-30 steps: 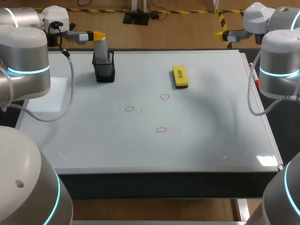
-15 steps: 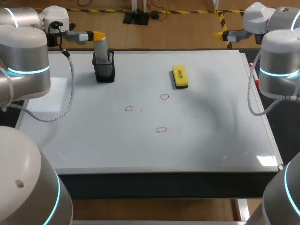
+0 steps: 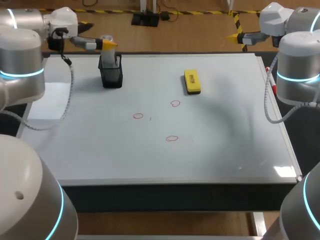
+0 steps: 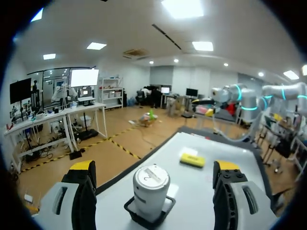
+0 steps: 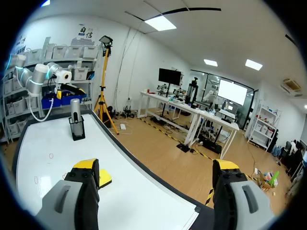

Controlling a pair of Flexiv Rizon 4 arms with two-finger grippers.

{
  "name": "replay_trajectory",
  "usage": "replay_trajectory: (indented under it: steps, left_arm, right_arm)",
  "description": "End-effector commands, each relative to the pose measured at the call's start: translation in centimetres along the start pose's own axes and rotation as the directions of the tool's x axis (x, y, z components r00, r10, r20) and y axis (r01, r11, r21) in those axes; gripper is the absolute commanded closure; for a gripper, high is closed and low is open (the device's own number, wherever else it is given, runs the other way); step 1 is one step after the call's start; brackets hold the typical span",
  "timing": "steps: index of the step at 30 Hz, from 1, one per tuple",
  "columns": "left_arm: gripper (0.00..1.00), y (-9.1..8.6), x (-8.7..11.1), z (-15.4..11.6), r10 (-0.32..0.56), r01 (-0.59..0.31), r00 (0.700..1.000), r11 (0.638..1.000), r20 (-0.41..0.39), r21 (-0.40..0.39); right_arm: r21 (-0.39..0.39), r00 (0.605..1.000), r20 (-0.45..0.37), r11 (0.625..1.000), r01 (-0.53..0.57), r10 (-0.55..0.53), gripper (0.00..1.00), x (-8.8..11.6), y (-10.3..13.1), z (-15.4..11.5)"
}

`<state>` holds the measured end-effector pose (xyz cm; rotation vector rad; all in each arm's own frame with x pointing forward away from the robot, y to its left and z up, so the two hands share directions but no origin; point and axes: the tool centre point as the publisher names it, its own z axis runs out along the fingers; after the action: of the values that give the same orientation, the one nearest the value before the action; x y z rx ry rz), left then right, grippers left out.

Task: Pick up the inspection probe, press it on each red-marked spot on the whiteboard one by one, put down the probe, pick up the eraser, and wipe off all the red marks.

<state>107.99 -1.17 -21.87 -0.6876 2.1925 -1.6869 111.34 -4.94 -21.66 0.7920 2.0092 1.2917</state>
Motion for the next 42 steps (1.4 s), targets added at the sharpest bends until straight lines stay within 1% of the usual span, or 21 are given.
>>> replay_trajectory:
  steps: [1,2,4,6,11,13,17,20,23,32,37,42]
  left_arm:
    - [0.00,0.7,-0.4,-0.2,0.047,-0.038,0.987,0.998,-0.156,0.057]
    - [0.00,0.7,-0.2,-0.1,0.074,-0.059,0.976,0.995,-0.207,0.079]
    - [0.00,0.7,-0.1,0.0,0.095,-0.077,0.966,0.993,-0.242,0.085]
    - [0.00,0.8,0.0,0.3,0.113,-0.087,0.946,0.991,-0.302,0.099]
    - [0.00,1.1,0.4,0.9,0.134,-0.087,0.902,0.988,-0.411,0.130]
    - [0.00,1.2,0.5,1.2,0.140,-0.087,0.889,0.986,-0.435,0.140]
    - [0.00,1.4,0.8,1.6,0.152,-0.064,0.869,0.978,-0.471,0.199]
    - [0.00,1.8,0.9,1.9,0.145,-0.037,0.867,0.973,-0.477,0.229]
    - [0.00,2.1,1.0,2.3,0.128,-0.017,0.869,0.973,-0.478,0.230]
    - [0.00,2.6,0.9,3.5,0.115,-0.015,0.877,0.977,-0.466,0.213]
    - [0.00,2.9,0.7,4.1,0.116,-0.013,0.878,0.976,-0.464,0.219]
    - [0.00,3.5,0.9,4.5,0.116,-0.008,0.880,0.973,-0.460,0.229]
  right_arm:
    - [0.002,1.000,-0.001,1.000,0.000,0.000,0.00,0.0,0.0,0.0]
    - [0.002,1.000,-0.001,1.000,0.000,0.000,0.00,0.0,0.0,0.0]
    - [0.002,1.000,-0.001,1.000,0.000,0.000,0.00,0.0,0.0,0.0]
    - [0.002,1.000,-0.001,1.000,0.000,0.000,0.00,0.0,0.0,0.0]
    - [0.002,1.000,-0.001,1.000,0.000,0.000,0.00,0.0,0.0,0.0]
    - [0.002,1.000,-0.001,1.000,0.000,0.000,0.00,0.0,0.0,0.0]
    - [0.002,1.000,-0.001,1.000,0.000,0.000,0.00,0.0,0.0,0.0]
    - [0.002,1.000,-0.001,1.000,0.000,0.000,0.00,0.0,0.0,0.0]
    - [0.002,1.000,-0.001,1.000,0.000,0.000,0.00,0.0,0.0,0.0]
    - [0.002,1.000,-0.001,1.000,0.000,0.000,0.00,0.0,0.0,0.0]
    - [0.002,1.000,-0.001,1.000,0.000,0.000,0.00,0.0,0.0,0.0]
    - [0.002,1.000,-0.001,1.000,0.000,0.000,0.00,0.0,0.0,0.0]
